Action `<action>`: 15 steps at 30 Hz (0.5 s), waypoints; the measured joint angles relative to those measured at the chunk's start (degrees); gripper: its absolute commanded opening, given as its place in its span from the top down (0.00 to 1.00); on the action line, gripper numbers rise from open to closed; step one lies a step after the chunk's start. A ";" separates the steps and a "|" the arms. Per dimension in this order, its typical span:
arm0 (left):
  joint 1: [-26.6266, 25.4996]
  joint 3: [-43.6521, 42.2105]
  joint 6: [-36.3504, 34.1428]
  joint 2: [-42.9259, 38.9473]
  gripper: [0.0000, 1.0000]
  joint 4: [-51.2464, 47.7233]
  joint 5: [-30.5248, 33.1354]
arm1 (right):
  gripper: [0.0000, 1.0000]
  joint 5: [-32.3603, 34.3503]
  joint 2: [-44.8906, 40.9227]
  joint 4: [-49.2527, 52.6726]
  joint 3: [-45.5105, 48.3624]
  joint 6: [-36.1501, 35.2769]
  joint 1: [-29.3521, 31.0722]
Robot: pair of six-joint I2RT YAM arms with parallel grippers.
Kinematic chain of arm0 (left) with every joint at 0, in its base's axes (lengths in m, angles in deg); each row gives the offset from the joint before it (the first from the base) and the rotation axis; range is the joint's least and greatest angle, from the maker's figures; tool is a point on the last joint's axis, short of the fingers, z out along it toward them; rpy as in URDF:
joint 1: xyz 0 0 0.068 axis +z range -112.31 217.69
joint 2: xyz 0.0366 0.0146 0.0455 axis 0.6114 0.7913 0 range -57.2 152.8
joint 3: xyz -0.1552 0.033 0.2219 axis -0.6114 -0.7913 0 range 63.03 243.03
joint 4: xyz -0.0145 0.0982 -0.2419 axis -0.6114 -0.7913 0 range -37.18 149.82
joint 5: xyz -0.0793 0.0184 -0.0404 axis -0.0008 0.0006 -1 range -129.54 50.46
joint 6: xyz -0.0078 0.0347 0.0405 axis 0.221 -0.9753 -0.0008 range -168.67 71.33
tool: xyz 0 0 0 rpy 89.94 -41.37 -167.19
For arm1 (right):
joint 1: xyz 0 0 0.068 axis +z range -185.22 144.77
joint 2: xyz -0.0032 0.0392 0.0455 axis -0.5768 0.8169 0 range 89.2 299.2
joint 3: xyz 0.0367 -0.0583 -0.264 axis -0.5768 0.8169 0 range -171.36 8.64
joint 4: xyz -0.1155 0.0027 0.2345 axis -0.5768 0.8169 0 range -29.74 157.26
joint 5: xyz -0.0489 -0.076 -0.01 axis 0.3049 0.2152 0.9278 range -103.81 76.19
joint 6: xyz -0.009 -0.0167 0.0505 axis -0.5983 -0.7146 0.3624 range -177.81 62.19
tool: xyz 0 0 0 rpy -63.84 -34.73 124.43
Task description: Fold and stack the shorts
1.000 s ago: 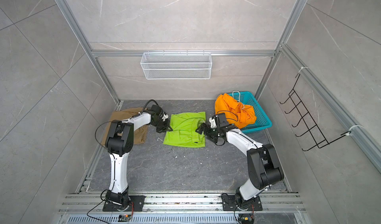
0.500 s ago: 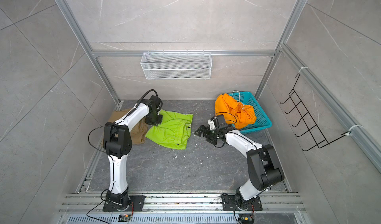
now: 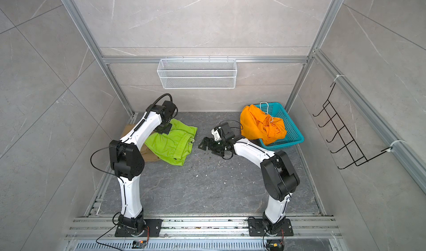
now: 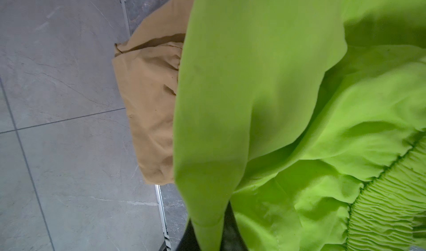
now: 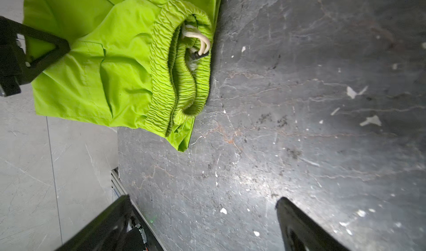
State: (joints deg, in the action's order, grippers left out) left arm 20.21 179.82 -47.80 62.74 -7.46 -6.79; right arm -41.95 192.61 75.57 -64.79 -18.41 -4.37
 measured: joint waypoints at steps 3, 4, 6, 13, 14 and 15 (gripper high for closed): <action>0.11 2.27 0.00 -0.33 1.00 0.20 0.17 | 0.00 0.00 0.87 -0.02 -1.51 0.02 0.42; 0.17 2.36 0.00 -0.63 1.00 0.44 0.15 | 0.00 -0.04 1.11 -0.09 -1.84 0.02 0.44; 0.46 2.38 0.20 -1.16 1.00 0.50 -0.35 | 0.00 -0.02 1.66 -0.07 -2.36 0.04 0.44; 3.17 6.01 2.80 -1.70 1.00 -0.46 -5.66 | 0.00 -0.04 3.45 0.00 -3.30 0.50 0.87; 3.45 6.16 3.06 -2.01 1.00 -0.48 -6.19 | 0.00 -0.04 3.56 -0.02 -3.34 0.55 0.96; 3.74 6.34 3.28 -2.27 1.00 -0.74 -6.45 | 0.00 -0.07 3.65 -0.02 -3.41 0.66 0.98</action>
State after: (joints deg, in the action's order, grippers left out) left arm 23.95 186.16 -44.53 60.47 -8.21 -13.24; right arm -42.01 196.26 75.55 -68.20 -17.75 -3.39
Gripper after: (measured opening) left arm 0.063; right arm 0.997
